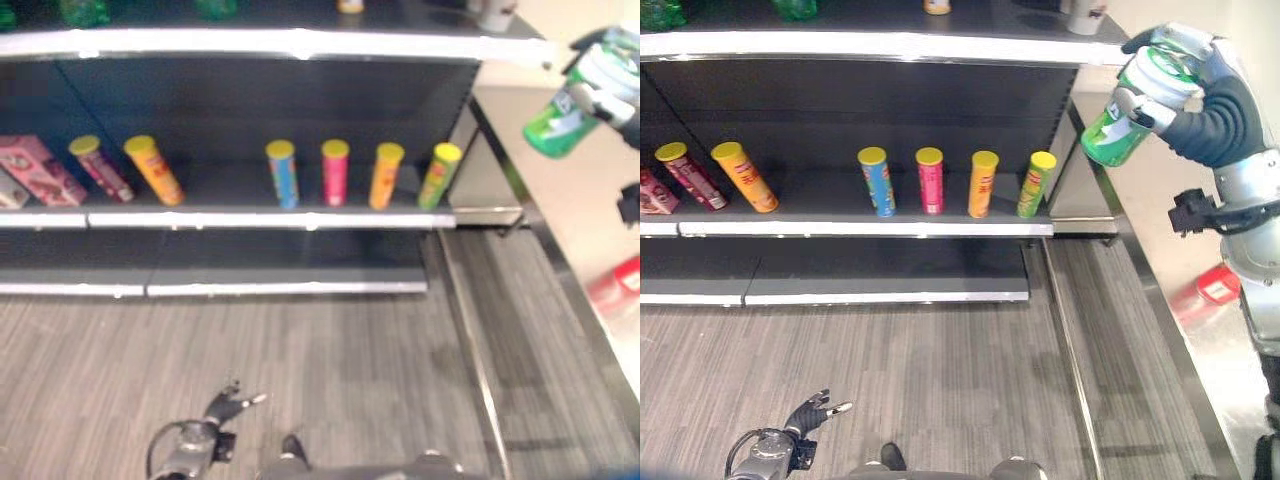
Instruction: Put the goods on the table back onto the shelves and tidy them up.
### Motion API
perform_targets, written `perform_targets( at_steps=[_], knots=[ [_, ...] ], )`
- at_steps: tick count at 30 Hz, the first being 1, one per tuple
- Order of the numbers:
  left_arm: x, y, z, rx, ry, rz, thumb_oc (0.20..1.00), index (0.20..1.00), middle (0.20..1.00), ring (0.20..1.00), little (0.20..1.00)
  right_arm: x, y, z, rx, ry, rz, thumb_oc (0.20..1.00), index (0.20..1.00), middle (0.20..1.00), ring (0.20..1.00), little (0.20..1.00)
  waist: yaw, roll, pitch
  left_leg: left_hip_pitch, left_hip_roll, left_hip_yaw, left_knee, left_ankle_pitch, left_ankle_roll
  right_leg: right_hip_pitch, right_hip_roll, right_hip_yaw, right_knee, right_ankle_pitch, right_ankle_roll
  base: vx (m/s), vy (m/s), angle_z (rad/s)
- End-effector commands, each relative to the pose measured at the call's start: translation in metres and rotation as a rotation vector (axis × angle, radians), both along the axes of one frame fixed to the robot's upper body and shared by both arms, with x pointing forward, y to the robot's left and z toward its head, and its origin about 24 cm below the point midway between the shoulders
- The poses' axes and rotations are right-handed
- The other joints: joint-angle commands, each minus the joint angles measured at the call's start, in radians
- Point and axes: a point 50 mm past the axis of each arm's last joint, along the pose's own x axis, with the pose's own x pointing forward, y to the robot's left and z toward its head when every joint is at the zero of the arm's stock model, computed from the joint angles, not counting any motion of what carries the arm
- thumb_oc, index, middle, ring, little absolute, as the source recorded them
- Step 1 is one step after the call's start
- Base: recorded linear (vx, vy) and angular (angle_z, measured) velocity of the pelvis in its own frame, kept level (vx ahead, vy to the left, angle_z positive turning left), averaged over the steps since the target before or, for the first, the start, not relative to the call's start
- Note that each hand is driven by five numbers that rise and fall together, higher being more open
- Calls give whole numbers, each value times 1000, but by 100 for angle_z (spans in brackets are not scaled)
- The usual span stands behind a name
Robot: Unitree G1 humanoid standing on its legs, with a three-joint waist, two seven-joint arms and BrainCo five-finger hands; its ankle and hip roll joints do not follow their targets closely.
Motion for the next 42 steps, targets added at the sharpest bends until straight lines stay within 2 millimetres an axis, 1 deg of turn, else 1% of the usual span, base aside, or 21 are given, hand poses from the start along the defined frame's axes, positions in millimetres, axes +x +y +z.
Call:
perform_targets(
  at_steps=[1,2,3,6,7,10,11,14,18,20,21,23,24,25,26,29,31,33,38,39,42],
  knots=[
    [-1,-4,-2,-20,1,-14,1000,1000,1000,1000,1000,-8,-3,40,-17,-148,-32,200,200,200,200,200,-8,-2,-11,-1,-16,16,1,-25,-84,-16,171,20,-67,-78,-72,119,21,33],
    [-7,-7,-5,-25,30,-33,1000,1000,1000,1000,1000,-7,-2,45,-29,-156,-32,200,200,200,200,200,-14,-3,-13,4,-36,-17,1,-38,-79,-22,202,62,-157,-46,-73,206,9,44],
    [-8,-8,-6,-27,41,-43,1000,1000,1000,1000,1000,-7,0,48,-44,-168,-37,200,200,200,200,200,-12,-5,-15,8,-48,-30,1,-45,-76,-39,208,71,-198,-13,-70,186,-17,55],
    [-10,-12,-9,-30,60,-59,1000,1000,1000,1000,1000,-2,7,53,-70,-188,-36,200,200,200,200,200,-13,-2,-16,24,-62,-51,1,-60,-78,-112,180,15,-286,89,-43,188,-35,75],
    [-9,-12,-9,-28,59,-63,1000,1000,1000,1000,1000,0,6,53,-83,-194,-55,200,200,200,200,200,-6,-2,-17,38,-62,-59,1,-76,-84,-125,169,-2,-312,91,-26,199,-53,47],
    [-7,-15,-9,-35,51,-66,1000,1000,1000,1000,1000,10,11,57,-126,-197,-95,200,200,200,200,200,-8,-6,-7,72,-77,-56,1,-89,-88,-138,135,-75,-365,139,-18,212,-69,26],
    [-6,-17,-9,-35,45,-76,1000,1000,1000,1000,1000,15,10,61,-149,-200,-128,200,200,200,200,200,-4,-17,-17,92,-99,-68,1,-114,-85,-115,126,-83,-377,148,-25,205,-51,29],
    [-6,-22,-10,-44,49,-78,1000,1000,1000,1000,1000,19,12,63,-154,-190,-130,200,200,200,200,200,-2,-18,-35,119,-108,-88,1,-137,-87,-89,125,-86,-379,168,-27,248,-92,28],
    [1,-32,-10,-66,29,-91,1000,1000,1000,1000,1000,24,11,69,-178,-184,-159,200,200,200,200,200,-5,-5,-49,139,-89,-115,62,-170,-108,-39,132,-108,-367,160,-46,235,-149,62],
    [5,-37,-9,-80,15,-84,1000,1000,1000,1000,1000,32,12,72,-186,-171,-182,200,200,200,200,200,-8,-2,-58,117,-47,-114,202,-210,-145,18,145,-136,-366,117,-73,298,-257,85],
    [6,-38,-9,-91,9,-62,1000,1000,1000,1000,1000,37,11,76,-180,-166,-199,200,200,200,200,200,3,-8,-57,82,-20,-122,315,-176,-180,61,164,-135,-371,83,-95,316,-302,62],
    [6,-39,-9,-100,5,-48,1000,1000,1000,1000,1000,41,12,81,-162,-177,-204,200,200,200,200,200,14,-9,-46,20,-2,-157,485,-121,-223,101,188,-133,-373,47,-126,217,-222,59],
    [2,-40,-11,-95,25,-49,1000,1000,1000,1000,1000,44,6,81,-138,-172,-228,200,200,200,200,200,32,-24,-32,-39,8,-191,617,-51,-267,137,197,-130,-378,21,-151,185,-177,21],
    [0,-39,-13,-89,34,-44,1000,1000,1000,1000,1000,46,3,81,-139,-167,-250,200,200,200,200,200,36,-31,-27,-63,21,-187,640,-34,-270,150,202,-135,-379,11,-157,243,-163,-16],
    [-8,-39,-16,-98,65,-32,1000,1000,1000,1000,1000,48,1,81,-145,-156,-264,200,200,200,200,200,43,-33,-24,-80,56,-160,600,-34,-246,167,215,-134,-379,-2,-159,248,-66,-23],
    [-21,-34,-20,-86,107,-21,1000,1000,1000,1000,1000,50,1,83,-176,-153,-282,200,200,200,200,200,51,-28,-34,-79,102,-121,353,-74,-195,166,207,-119,-379,-17,-134,246,63,-30],
    [-29,-30,-22,-76,126,-10,1000,1000,1000,1000,1000,53,1,78,-187,-138,-281,200,200,200,200,200,68,-15,-41,-100,120,-139,166,29,-196,171,218,-96,-379,-40,-126,237,138,-32],
    [-33,-23,-21,-58,129,10,1000,1000,1000,1000,1000,57,2,79,-186,-128,-281,200,200,200,200,200,90,-7,-43,-149,146,-181,47,120,-223,201,228,-62,-379,-65,-116,286,131,-45],
    [-36,-26,-22,-58,127,24,1000,1000,1000,1000,1000,62,16,73,-173,-105,-223,200,200,200,200,200,96,15,-54,-115,128,-181,26,102,-221,236,217,-24,-379,-75,-101,216,138,-67],
    [-35,-26,-22,-55,120,23,1000,1000,1000,1000,1000,65,19,70,-177,-93,-214,200,200,200,200,200,101,19,-73,-85,107,-148,10,91,-212,255,197,-16,-379,-69,-88,347,285,-86],
    [-31,-23,-20,-45,107,27,1000,1000,1000,1000,1000,68,24,67,-173,-84,-195,200,200,200,200,200,103,19,-84,-70,81,-127,1,79,-197,261,175,-10,-373,-60,-79,196,200,-54]
  ],
)
